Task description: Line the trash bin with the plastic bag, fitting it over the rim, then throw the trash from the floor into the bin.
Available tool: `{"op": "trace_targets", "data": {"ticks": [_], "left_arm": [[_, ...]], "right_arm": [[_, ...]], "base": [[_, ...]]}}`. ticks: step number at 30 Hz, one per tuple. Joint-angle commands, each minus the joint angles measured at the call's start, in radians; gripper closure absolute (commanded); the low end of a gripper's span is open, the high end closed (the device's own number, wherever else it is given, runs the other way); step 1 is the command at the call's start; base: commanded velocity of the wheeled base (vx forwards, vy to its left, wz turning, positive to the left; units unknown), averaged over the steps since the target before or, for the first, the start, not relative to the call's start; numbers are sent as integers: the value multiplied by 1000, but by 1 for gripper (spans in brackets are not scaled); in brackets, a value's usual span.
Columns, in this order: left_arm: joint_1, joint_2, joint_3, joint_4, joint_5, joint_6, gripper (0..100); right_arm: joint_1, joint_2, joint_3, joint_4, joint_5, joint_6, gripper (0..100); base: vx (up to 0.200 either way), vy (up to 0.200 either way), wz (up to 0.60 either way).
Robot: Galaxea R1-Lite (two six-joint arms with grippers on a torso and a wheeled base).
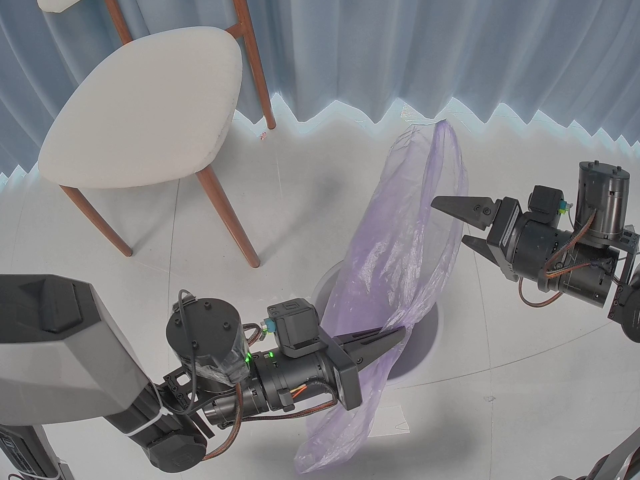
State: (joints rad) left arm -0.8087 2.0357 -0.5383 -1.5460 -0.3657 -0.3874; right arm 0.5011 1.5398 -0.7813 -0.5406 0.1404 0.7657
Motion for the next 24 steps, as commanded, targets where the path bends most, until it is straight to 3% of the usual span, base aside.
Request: {"op": "trace_targets", "data": {"ticks": [1, 24], "left_arm": [[-6, 0, 3, 0, -1, 19, 100], [-1, -23, -17, 1, 8, 38, 100]], "right_arm": [[-16, 43, 5, -16, -2, 0, 0], [-27, 75, 68, -117, -64, 9, 0]], "base": [[0, 0, 0], [0, 0, 0]]}}
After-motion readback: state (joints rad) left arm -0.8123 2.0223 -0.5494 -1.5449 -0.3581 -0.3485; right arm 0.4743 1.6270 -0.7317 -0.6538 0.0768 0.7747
